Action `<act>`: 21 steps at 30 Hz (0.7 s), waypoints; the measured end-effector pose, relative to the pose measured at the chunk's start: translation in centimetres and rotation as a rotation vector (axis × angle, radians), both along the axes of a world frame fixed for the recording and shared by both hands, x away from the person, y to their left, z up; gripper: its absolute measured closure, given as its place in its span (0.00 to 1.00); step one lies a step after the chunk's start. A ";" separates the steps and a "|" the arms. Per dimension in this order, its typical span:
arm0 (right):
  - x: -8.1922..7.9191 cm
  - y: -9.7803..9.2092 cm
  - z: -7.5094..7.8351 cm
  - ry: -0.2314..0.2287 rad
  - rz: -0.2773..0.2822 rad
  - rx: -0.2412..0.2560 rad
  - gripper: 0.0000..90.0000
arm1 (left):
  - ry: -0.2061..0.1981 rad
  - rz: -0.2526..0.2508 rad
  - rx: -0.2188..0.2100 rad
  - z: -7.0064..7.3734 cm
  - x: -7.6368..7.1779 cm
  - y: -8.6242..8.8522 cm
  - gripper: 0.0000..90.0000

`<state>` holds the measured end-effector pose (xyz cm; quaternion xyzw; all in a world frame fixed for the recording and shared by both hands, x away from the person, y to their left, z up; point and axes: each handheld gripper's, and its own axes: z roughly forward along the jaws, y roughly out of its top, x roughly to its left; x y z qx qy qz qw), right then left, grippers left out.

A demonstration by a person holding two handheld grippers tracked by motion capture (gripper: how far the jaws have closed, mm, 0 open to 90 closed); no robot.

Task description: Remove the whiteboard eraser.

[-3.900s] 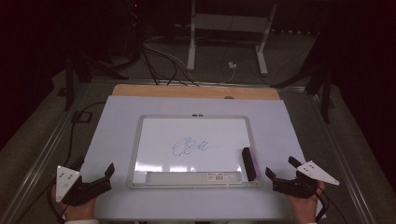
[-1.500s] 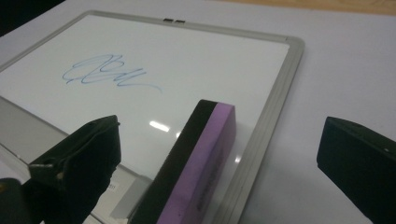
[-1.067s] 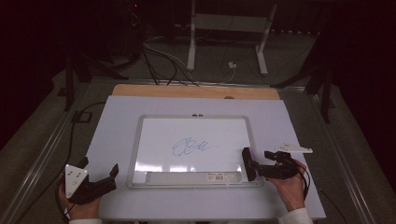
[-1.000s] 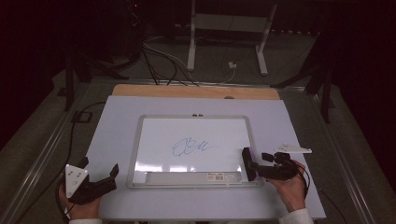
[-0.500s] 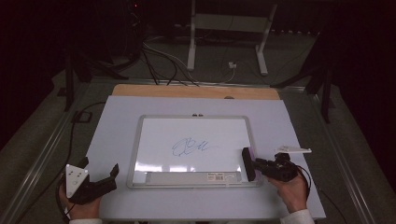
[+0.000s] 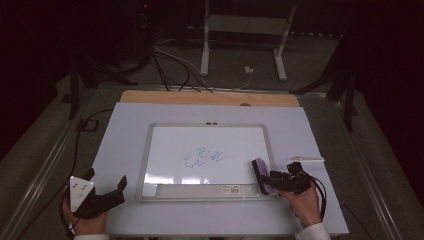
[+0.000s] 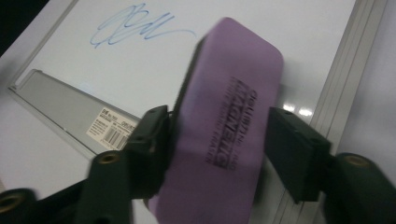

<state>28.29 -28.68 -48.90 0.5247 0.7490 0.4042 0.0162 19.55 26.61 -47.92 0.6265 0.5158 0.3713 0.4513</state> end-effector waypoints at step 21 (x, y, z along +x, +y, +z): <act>0.0 0.7 0.0 0.006 0.015 -0.012 0.46 | 0.002 -0.003 0.001 0.0 0.0 -0.1 0.00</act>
